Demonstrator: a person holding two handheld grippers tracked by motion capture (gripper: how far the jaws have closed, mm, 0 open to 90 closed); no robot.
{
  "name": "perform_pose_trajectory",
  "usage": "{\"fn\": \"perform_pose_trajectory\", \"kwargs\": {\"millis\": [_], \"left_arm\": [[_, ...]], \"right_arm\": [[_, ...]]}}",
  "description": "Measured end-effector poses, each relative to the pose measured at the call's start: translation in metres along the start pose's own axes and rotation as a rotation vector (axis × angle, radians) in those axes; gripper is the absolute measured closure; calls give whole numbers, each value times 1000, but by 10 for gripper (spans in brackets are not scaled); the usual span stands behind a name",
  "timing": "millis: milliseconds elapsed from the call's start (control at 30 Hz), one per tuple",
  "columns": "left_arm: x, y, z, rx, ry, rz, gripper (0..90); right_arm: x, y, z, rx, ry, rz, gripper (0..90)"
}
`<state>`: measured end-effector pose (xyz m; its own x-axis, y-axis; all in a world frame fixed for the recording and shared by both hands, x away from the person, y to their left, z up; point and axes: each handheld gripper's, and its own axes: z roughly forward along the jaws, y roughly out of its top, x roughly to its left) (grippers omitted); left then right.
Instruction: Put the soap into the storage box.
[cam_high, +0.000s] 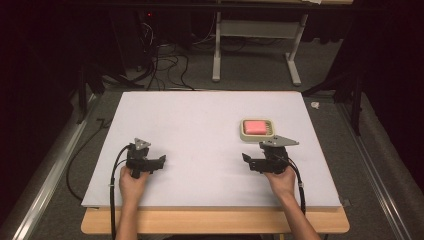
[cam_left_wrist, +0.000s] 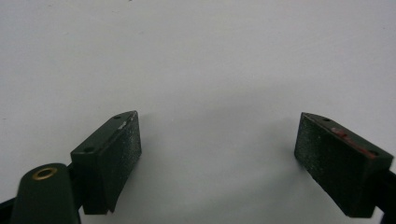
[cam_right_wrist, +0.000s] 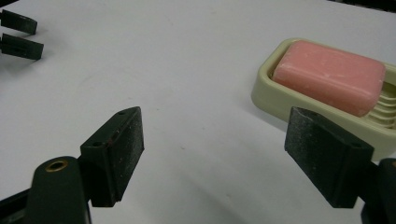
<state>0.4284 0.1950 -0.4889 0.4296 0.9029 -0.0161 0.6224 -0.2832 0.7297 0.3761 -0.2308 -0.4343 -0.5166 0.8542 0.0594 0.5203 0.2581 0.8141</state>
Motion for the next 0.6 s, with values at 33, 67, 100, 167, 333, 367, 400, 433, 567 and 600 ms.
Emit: {"fn": "perform_pose_trajectory", "kwargs": {"millis": [33,67,100,167,333,367,400,433,567,600], "left_arm": [[0,0,0,0,0,0,151],[0,0,0,0,0,0,151],[0,0,0,0,0,0,151],[0,0,0,0,0,0,151],[0,0,0,0,0,0,151],[0,0,0,0,0,0,151],[0,0,0,0,0,0,151],[0,0,0,0,0,0,151],[0,0,0,1,0,0,151],[0,0,0,0,0,0,151]], "right_arm": [[0,0,0,0,0,0,206],[1,-1,1,3,0,1,206],[1,-1,3,5,1,-3,208],[2,-3,5,14,4,-3,209],[3,-7,12,31,-2,-2,213],[3,-8,13,37,-5,-3,213],[3,-9,15,43,-6,-4,213],[3,-10,18,54,-17,-16,215],[4,-13,22,70,-27,-20,215],[3,-14,24,76,-33,-25,215]]}}
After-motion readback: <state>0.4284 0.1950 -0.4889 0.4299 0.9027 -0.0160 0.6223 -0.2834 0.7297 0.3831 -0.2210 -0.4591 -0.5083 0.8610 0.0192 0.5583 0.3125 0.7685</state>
